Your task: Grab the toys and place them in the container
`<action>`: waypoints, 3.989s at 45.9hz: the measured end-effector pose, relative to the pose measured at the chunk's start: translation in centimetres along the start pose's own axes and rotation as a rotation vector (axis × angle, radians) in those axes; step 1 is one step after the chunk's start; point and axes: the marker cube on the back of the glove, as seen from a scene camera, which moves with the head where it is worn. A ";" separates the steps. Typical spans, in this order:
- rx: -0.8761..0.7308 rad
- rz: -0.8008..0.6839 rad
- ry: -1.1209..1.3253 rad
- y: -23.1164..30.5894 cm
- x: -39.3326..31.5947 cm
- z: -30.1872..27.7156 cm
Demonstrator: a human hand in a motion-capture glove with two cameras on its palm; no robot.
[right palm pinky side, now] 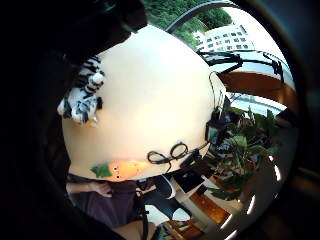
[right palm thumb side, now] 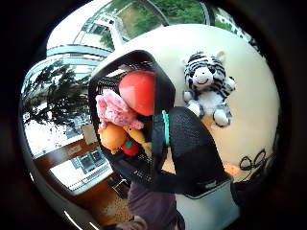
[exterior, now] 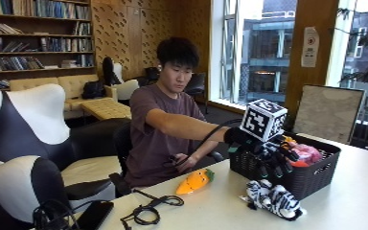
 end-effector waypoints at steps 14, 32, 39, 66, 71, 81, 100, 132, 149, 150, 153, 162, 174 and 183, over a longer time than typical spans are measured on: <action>-0.019 -0.001 0.003 -1.4 0.0 2.4; -0.027 0.030 -0.022 -2.9 0.3 4.4; -0.002 0.036 -0.009 -3.3 0.4 5.1; 0.071 0.084 0.020 -5.2 -0.5 8.6; 0.041 0.084 0.004 -5.6 -1.0 10.4; 0.066 0.063 -0.072 -6.1 -1.9 12.1; 0.174 0.106 -0.126 -7.5 -1.2 12.2; 0.354 0.009 -0.231 1.3 -0.9 -8.7; 0.416 -0.240 -0.166 9.0 -14.6 -12.9; 0.409 -0.250 -0.160 9.1 -15.4 -12.3; 0.387 -0.263 -0.129 8.9 -17.2 -10.3; 0.281 -0.239 -0.140 8.2 -20.3 -4.5; 0.032 -0.330 -0.121 9.1 -18.1 -2.0; 0.099 -0.259 -0.077 12.1 -10.9 -5.7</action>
